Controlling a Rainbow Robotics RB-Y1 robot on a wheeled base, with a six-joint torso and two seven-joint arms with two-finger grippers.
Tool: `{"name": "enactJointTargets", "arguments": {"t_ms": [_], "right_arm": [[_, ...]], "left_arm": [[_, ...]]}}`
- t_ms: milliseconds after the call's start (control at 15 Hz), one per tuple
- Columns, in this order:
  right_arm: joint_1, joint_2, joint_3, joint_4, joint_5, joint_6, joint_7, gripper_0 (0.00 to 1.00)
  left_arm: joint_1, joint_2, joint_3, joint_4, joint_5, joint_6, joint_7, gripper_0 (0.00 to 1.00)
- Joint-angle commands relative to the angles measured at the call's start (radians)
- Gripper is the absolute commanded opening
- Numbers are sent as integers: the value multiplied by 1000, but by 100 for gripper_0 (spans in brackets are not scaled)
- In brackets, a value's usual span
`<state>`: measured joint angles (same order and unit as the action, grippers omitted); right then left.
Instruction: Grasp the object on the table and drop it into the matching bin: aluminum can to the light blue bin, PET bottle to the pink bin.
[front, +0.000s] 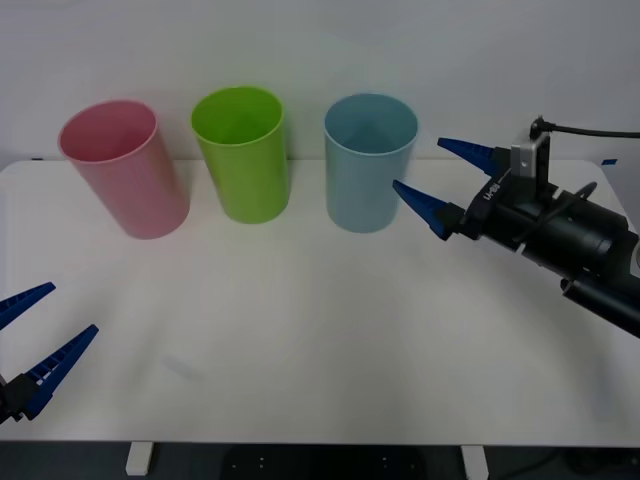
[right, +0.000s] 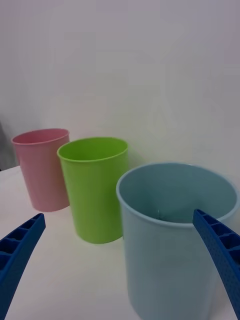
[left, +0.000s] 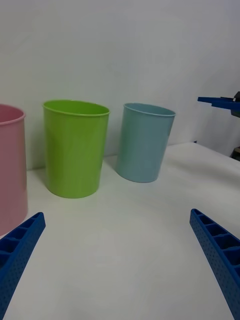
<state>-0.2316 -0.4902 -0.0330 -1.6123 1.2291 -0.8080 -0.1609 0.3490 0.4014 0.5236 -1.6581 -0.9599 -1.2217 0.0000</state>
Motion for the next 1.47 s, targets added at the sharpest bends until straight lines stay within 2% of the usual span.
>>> {"name": "enactJointTargets", "arguments": {"t_ms": [67, 200, 667, 1067, 1467], "right_arm": [[90, -2, -67, -29, -10, -109, 86, 100], [140, 1, -107, -34, -13, -174, 130, 100], [302, 18, -260, -41, -16, -390, 152, 100], [451, 22, -311, -47, -79, -418, 169, 100], [495, 21, -320, -47, -96, -419, 170, 100]], "left_arm": [[0, 0, 0, 0, 0, 0, 0, 100], [0, 0, 0, 0, 0, 0, 0, 100], [0, 0, 0, 0, 0, 0, 0, 100], [0, 0, 0, 0, 0, 0, 0, 100], [0, 0, 0, 0, 0, 0, 0, 100]]}}
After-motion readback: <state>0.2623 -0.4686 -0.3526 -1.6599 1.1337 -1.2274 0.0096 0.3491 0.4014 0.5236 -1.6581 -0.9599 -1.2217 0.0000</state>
